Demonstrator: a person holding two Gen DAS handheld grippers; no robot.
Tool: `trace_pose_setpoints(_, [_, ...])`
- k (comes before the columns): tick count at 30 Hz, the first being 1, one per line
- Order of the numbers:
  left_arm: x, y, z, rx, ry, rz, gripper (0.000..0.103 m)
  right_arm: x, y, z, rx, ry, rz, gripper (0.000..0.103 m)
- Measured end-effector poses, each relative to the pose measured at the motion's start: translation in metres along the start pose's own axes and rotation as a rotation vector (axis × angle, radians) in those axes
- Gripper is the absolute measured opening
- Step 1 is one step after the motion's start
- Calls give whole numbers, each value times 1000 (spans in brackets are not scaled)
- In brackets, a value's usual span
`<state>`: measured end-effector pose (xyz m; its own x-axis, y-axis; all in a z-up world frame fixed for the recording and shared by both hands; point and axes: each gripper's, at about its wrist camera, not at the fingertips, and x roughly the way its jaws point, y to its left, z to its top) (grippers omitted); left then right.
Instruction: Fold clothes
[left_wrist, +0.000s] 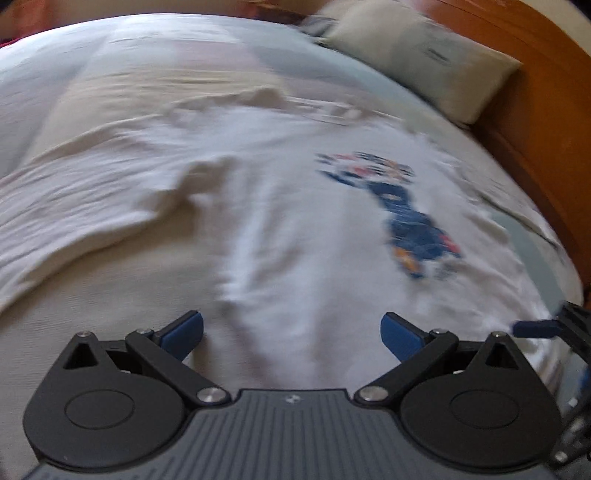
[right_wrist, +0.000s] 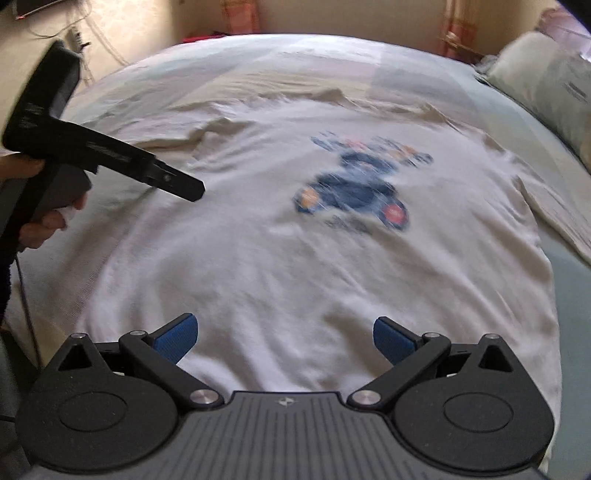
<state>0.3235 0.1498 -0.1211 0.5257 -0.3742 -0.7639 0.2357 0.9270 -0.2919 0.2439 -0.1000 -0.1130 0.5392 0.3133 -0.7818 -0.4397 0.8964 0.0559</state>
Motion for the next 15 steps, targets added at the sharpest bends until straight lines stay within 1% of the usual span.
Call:
trace_pose_setpoints(2, [-7,14,1,-38,-18,31,102,5,14,11,-34,-16,15,103])
trace_pose_setpoints(5, [-21,24,2,-72,-71,-1,102,27,32,35,-88,-55,-34,103])
trace_pose_setpoints(9, [-26,23,4,-60,-89,13,102,57,56,68,-153,-99,-102,103])
trace_pose_setpoints(11, [-27,24,5,-61,-90,14,102,78,63,83,-153,-84,-141,103])
trace_pose_setpoints(12, [-27,25,5,-63,-92,13,102,87,68,87,-158,-69,-138,103])
trace_pose_setpoints(15, [-30,27,6,-71,-102,4,102,103,85,86,-155,-23,-85,103])
